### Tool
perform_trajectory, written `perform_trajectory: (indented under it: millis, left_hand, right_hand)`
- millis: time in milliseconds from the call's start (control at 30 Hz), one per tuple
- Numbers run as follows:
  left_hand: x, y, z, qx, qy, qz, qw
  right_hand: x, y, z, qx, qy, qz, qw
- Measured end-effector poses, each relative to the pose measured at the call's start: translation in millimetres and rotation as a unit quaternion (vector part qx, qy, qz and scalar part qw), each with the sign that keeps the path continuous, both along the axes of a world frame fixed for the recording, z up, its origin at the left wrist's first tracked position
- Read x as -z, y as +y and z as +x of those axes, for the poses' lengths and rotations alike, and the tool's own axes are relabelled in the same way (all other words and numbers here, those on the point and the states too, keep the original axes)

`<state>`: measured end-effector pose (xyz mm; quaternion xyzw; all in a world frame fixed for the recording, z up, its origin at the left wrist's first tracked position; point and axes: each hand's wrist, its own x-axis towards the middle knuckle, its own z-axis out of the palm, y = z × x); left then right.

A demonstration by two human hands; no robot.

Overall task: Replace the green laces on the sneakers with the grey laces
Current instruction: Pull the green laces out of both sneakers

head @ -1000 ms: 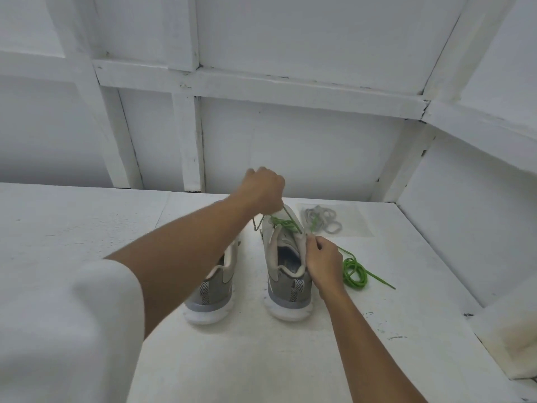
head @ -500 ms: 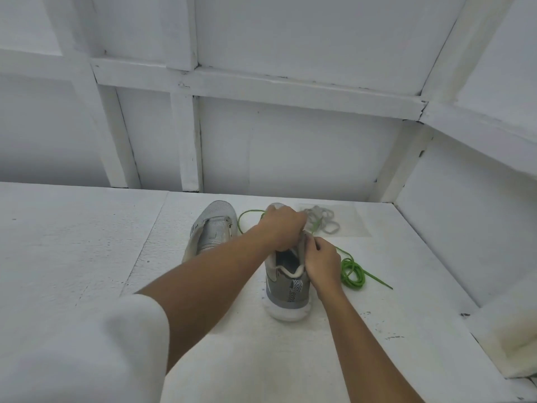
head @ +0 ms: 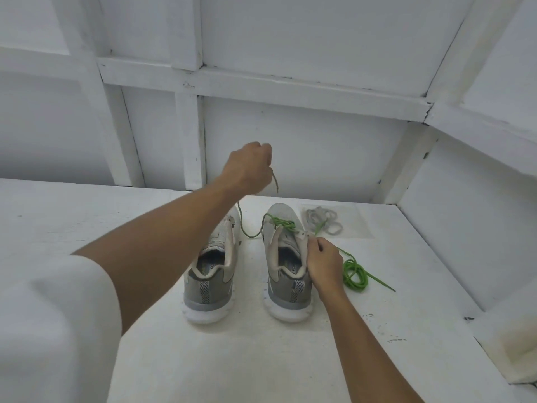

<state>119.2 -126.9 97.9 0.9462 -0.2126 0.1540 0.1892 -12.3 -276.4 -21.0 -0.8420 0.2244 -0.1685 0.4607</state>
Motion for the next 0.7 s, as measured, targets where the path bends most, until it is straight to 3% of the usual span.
perform_trajectory:
  millis: [200, 300, 400, 467, 533, 700]
  left_hand:
    - [1, 10, -11, -0.007, 0.041, 0.047, 0.998]
    - [15, 7, -28, -0.007, 0.07, 0.154, 0.986]
    - [31, 1, -43, 0.024, 0.116, 0.288, 0.95]
    - [39, -1, -47, 0.039, 0.158, 0.326, 0.931]
    - [40, -1, -47, 0.042, 0.179, 0.302, 0.935]
    - [41, -5, -46, 0.074, 0.213, 0.117, 0.967]
  right_hand:
    - [1, -2, 1, 0.004, 0.007, -0.004, 1.0]
    - [1, -1, 1, 0.003, 0.008, 0.0, 1.0]
    - [1, -2, 2, -0.006, 0.01, 0.004, 1.0]
    - [0, -3, 2, -0.014, 0.014, 0.0, 1.0]
    - [-2, -5, 2, -0.031, 0.014, -0.006, 0.999]
    - [-17, -9, 6, -0.084, 0.053, -0.033, 0.995]
